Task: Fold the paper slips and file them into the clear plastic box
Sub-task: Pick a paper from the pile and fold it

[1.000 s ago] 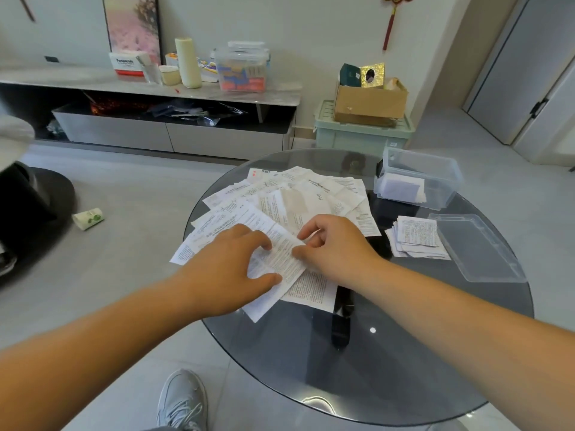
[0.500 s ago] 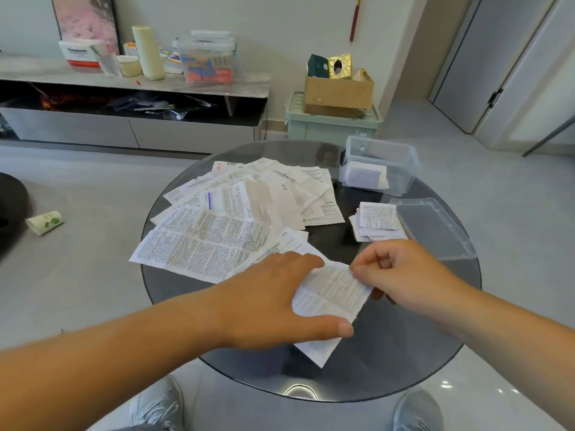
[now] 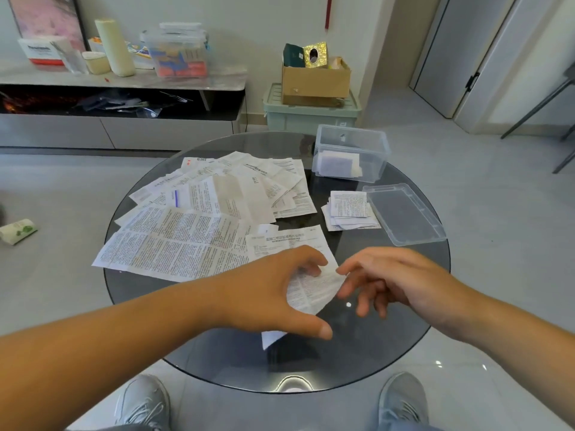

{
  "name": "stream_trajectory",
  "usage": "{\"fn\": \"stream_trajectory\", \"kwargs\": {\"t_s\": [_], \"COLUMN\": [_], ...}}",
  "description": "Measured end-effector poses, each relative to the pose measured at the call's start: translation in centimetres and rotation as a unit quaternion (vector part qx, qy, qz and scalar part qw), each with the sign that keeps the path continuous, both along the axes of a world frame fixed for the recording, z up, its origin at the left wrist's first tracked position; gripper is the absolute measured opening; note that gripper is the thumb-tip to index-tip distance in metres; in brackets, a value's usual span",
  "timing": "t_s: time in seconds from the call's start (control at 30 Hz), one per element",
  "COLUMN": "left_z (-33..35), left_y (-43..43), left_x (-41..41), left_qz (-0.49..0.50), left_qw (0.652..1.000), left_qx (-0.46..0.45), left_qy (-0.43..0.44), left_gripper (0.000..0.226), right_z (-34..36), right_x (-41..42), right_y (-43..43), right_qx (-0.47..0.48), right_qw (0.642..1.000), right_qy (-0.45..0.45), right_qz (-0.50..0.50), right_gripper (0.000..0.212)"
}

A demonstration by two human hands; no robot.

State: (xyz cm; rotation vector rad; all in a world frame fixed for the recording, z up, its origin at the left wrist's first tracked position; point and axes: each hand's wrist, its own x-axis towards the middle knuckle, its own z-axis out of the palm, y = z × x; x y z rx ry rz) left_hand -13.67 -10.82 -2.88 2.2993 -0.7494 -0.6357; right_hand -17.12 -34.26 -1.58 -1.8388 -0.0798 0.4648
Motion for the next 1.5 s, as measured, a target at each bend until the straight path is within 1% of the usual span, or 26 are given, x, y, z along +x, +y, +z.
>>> {"fn": "stream_trajectory", "kwargs": {"t_s": [0.1,0.13,0.17,0.23,0.27,0.4,0.43,0.53,0.57,0.67,0.73,0.8,0.83,0.87,0.93,1.0,1.07,1.17,1.23,1.3,1.37,1.43,1.5], "left_z": [-0.3,-0.4,-0.4,-0.4,-0.3,0.3,0.5,1.3,1.6,2.4,2.3,1.8,1.4,1.1,0.5,0.0,-0.5,-1.1,-1.2,-1.4,-1.4,-1.4,-1.3], "left_y": [0.5,0.5,0.6,0.5,0.5,0.3,0.3,0.4,0.6,1.4,2.0,2.1,2.1,1.9,1.5,1.1,0.8,0.6,0.6,0.6,0.7,0.6,0.4], "left_x": [0.5,0.6,0.8,1.0,1.0,1.5,1.7,2.0,2.2,3.0,3.6,4.2,4.4,4.6,4.8,4.9,4.9,5.1,5.3,5.4,5.4,5.2,5.2], "left_qz": [0.002,0.007,0.011,0.013,0.013,0.011,0.010,0.013,0.018,0.043,0.073,0.116,0.130,0.135,0.131,0.123,0.118,0.113,0.105,0.085,0.058,0.023,-0.007], "left_qw": [1.000,1.000,0.999,0.998,0.997,0.992,0.991,0.989,0.990,0.995,0.995,0.993,0.991,0.989,0.985,0.981,0.979,0.979,0.980,0.978,0.972,0.965,0.962], "left_qx": [-0.012,-0.024,-0.039,-0.067,-0.075,-0.116,-0.127,-0.138,-0.131,-0.086,-0.057,-0.025,-0.001,0.024,0.067,0.093,0.105,0.117,0.123,0.134,0.146,0.154,0.165], "left_qy": [0.000,0.002,0.005,0.018,0.025,0.040,0.041,0.044,0.045,0.037,0.019,-0.011,-0.035,-0.058,-0.094,-0.118,-0.126,-0.120,-0.119,-0.137,-0.175,-0.212,-0.217], "left_gripper": [0.057,0.048,0.039,0.020,0.014,0.008,0.008,0.014,0.016,0.022,0.028,0.028,0.027,0.026,0.025,0.023,0.029,0.052,0.057,0.055,0.052,0.046,0.042], "right_z": [-0.5,-0.9,-1.3,-1.8,-2.0,-1.7,-1.8,-2.2,-2.3,-2.4,-2.2,-2.2,-2.3,-2.5,-2.6,-2.7,-3.1,-4.0,-4.3,-4.5,-4.7,-4.7,-4.7], "right_x": [0.2,0.3,0.4,0.7,0.9,1.0,1.0,1.1,1.2,1.8,2.3,2.9,3.3,3.6,4.1,4.2,4.1,4.1,4.0,3.8,3.6,3.3,3.2], "right_y": [-0.7,-0.8,-1.0,-1.2,-1.2,-0.6,-0.5,-0.4,-0.3,-0.2,0.1,0.4,0.7,0.9,1.3,1.7,1.9,1.9,1.9,1.8,1.8,1.8,1.7], "right_qx": [-0.044,-0.050,-0.053,-0.079,-0.096,-0.132,-0.144,-0.167,-0.174,-0.168,-0.138,-0.121,-0.126,-0.146,-0.228,-0.309,-0.357,-0.394,-0.398,-0.397,-0.404,-0.419,-0.434], "right_qw": [0.997,0.995,0.994,0.987,0.984,0.979,0.976,0.967,0.966,0.970,0.979,0.984,0.984,0.980,0.961,0.936,0.916,0.896,0.893,0.891,0.883,0.872,0.862], "right_qy": [-0.053,-0.070,-0.089,-0.128,-0.141,-0.135,-0.139,-0.174,-0.179,-0.174,-0.150,-0.127,-0.121,-0.121,-0.130,-0.144,-0.173,-0.203,-0.209,-0.221,-0.240,-0.252,-0.258], "right_qz": [0.047,0.047,0.046,0.049,0.053,0.082,0.088,0.080,0.071,0.033,0.005,-0.028,-0.045,-0.062,-0.086,-0.085,-0.062,-0.025,-0.016,-0.009,-0.002,0.016,0.039], "right_gripper": [0.059,0.065,0.066,0.059,0.055,0.046,0.040,0.012,0.007,0.014,0.008,0.003,0.008,0.017,0.041,0.060,0.068,0.069,0.065,0.060,0.055,0.053,0.055]}}
